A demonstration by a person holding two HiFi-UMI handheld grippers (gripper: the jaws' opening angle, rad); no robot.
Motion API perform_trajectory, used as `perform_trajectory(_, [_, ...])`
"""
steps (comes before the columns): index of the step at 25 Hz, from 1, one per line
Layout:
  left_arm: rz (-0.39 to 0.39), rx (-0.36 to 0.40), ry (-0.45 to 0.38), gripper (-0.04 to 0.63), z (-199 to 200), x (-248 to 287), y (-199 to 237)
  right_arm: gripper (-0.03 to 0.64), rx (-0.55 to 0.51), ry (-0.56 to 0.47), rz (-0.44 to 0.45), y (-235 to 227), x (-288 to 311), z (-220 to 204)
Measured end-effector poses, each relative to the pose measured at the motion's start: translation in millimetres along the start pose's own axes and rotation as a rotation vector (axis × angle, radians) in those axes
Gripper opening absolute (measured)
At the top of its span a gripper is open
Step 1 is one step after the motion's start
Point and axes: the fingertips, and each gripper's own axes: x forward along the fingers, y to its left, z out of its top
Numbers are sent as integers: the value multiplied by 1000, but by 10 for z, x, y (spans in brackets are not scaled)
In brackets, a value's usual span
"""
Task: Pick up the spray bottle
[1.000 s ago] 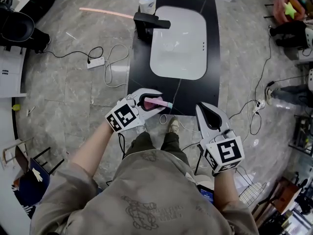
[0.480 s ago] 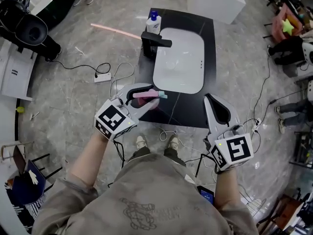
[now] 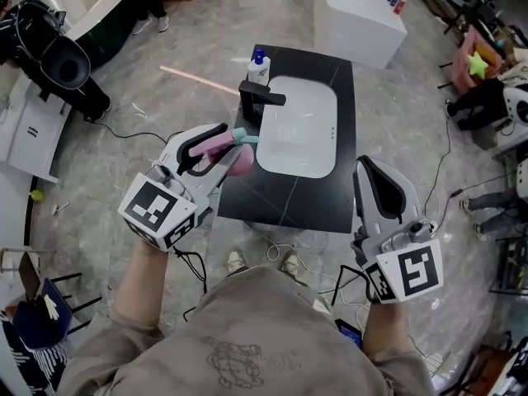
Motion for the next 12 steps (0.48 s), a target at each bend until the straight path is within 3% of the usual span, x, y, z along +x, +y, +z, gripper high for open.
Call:
perform_trajectory(6, [90,77,-55,137,415,-263,4,28,-27,-80,12,56,-176,287])
perform_trajectory(12, [142,71,-74,137,560,-466,-36,28,-37,-90,26,85,-297,340])
